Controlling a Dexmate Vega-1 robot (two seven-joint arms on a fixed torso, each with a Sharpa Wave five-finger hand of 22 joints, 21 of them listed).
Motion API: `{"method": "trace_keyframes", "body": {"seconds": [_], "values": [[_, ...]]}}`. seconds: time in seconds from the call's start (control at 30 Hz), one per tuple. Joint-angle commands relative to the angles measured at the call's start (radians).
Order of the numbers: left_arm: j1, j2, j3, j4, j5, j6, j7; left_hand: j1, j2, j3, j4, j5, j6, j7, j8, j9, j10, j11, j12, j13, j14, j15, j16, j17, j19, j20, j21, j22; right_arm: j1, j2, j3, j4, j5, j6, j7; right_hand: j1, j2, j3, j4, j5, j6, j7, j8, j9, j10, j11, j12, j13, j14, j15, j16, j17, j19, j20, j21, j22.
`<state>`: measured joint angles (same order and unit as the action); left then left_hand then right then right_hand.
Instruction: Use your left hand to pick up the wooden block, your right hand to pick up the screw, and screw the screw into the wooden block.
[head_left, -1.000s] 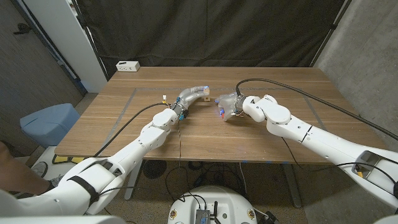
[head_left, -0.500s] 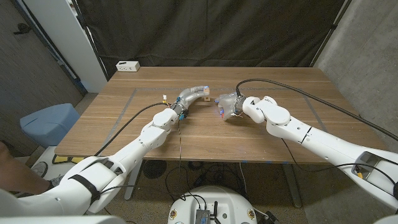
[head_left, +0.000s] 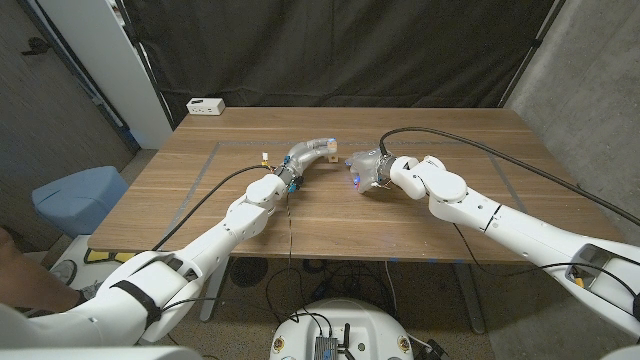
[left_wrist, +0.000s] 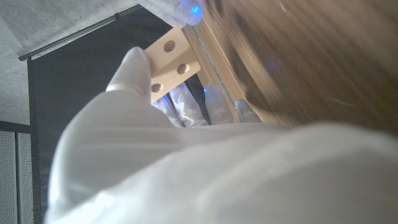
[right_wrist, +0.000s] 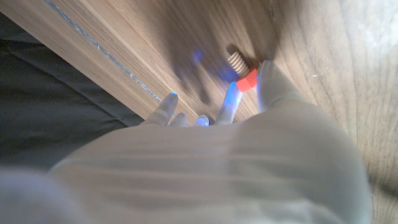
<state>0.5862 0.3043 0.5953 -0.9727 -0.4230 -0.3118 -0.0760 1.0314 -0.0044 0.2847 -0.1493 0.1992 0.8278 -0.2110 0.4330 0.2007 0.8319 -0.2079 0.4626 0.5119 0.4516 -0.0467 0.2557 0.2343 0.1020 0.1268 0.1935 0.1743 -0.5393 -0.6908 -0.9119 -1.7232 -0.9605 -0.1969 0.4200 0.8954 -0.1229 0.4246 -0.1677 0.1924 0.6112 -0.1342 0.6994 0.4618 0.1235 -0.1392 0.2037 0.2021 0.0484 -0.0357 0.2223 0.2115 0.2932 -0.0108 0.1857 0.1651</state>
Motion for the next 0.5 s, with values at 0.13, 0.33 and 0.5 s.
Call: {"method": "trace_keyframes", "body": {"seconds": [0.13,0.33,0.5], "values": [[0.004,0.000,0.000,-0.006,-0.001,0.001,-0.001,-0.027,0.050,0.001,0.008,0.007,0.068,0.034,0.013,0.010,0.025,-0.014,0.007,0.036,0.008,-0.102,0.003,0.004,0.007,-0.002,0.007,0.006,-0.002,-0.008,0.003,0.004,0.004,0.015,-0.022,0.014,0.000,0.012,0.002,0.001,0.027,-0.001,0.020,0.009,0.016,-0.006,0.006,0.005,0.013,-0.024,0.006,0.003,0.016,-0.004,0.007,0.002],[0.007,0.004,0.001,-0.016,0.001,0.006,0.002,-0.028,0.050,0.001,0.007,0.007,0.068,0.036,0.012,0.010,0.026,-0.014,0.007,0.037,0.008,-0.100,0.002,0.003,0.007,-0.002,0.007,0.006,-0.004,-0.008,0.005,0.006,0.003,0.019,-0.035,0.016,-0.001,0.014,0.002,0.000,0.031,-0.002,0.028,0.012,0.024,-0.012,0.007,0.005,0.018,-0.029,0.008,0.003,0.022,-0.009,0.008,0.002],[0.011,0.006,0.002,-0.025,0.003,0.008,0.006,-0.029,0.051,0.001,0.008,0.007,0.068,0.036,0.012,0.010,0.027,-0.014,0.007,0.038,0.009,-0.099,0.002,0.003,0.007,-0.001,0.007,0.006,-0.007,-0.010,0.008,0.001,0.003,0.018,-0.041,0.018,-0.001,0.016,0.002,0.000,0.038,0.000,0.035,0.016,0.032,-0.011,0.008,0.004,0.025,-0.031,0.009,0.003,0.027,-0.015,0.008,0.002]]}}
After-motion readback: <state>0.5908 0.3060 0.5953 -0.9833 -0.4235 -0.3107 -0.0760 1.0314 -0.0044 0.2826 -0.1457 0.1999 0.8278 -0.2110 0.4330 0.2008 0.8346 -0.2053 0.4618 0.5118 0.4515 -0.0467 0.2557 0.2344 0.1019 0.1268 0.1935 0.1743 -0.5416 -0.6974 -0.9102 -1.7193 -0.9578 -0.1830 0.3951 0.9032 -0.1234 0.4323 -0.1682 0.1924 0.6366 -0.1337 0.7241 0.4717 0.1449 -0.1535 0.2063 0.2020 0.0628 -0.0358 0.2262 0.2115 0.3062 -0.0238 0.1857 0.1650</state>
